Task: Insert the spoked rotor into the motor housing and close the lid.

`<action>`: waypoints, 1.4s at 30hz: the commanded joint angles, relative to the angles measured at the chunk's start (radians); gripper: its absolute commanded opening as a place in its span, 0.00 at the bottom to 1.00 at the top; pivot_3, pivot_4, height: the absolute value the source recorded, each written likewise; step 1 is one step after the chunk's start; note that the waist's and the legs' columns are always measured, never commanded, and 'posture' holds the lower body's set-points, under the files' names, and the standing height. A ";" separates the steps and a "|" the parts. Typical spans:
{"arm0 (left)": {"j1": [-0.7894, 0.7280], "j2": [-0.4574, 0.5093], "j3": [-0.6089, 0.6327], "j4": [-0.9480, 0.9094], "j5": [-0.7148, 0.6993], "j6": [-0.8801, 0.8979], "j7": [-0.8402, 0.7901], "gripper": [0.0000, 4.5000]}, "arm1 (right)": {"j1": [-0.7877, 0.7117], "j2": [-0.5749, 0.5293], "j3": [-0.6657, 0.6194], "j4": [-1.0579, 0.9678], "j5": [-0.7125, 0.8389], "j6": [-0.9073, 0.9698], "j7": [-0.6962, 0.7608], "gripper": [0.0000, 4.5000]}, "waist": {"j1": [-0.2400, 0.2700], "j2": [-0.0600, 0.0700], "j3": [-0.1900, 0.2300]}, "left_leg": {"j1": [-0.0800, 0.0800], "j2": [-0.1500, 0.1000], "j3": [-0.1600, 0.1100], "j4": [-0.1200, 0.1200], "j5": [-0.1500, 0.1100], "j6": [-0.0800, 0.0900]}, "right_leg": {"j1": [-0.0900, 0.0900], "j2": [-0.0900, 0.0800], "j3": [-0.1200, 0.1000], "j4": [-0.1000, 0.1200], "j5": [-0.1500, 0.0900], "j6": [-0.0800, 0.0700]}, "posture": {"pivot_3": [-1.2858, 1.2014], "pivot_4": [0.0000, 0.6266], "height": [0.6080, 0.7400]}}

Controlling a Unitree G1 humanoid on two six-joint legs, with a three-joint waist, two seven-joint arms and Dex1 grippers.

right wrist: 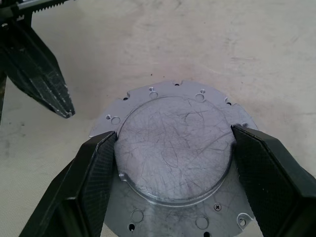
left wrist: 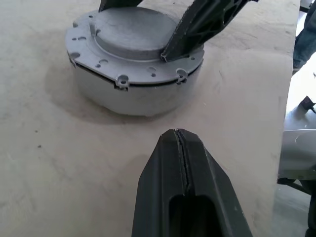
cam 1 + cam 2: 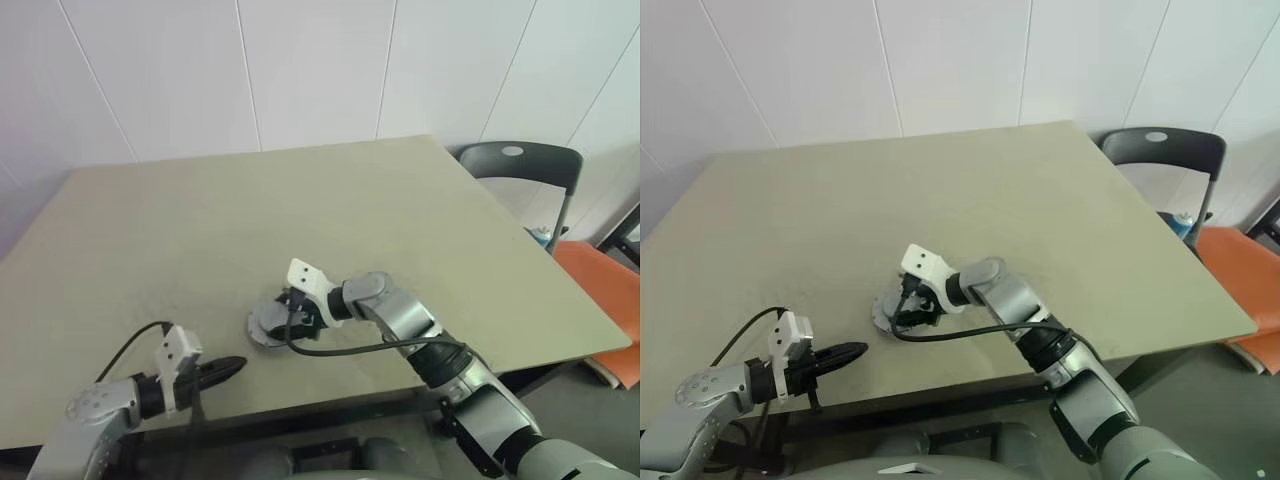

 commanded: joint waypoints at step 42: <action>-0.034 0.021 0.009 -0.001 0.004 -0.005 0.009 0.00 | 0.043 -0.058 -0.005 -0.008 0.094 -0.149 0.179 0.73 | 0.002 -0.002 0.002 | -0.005 0.000 0.000 -0.002 0.001 0.002 | -0.002 0.000 0.000 -0.001 0.000 0.001 | 0.52 0.00 1.00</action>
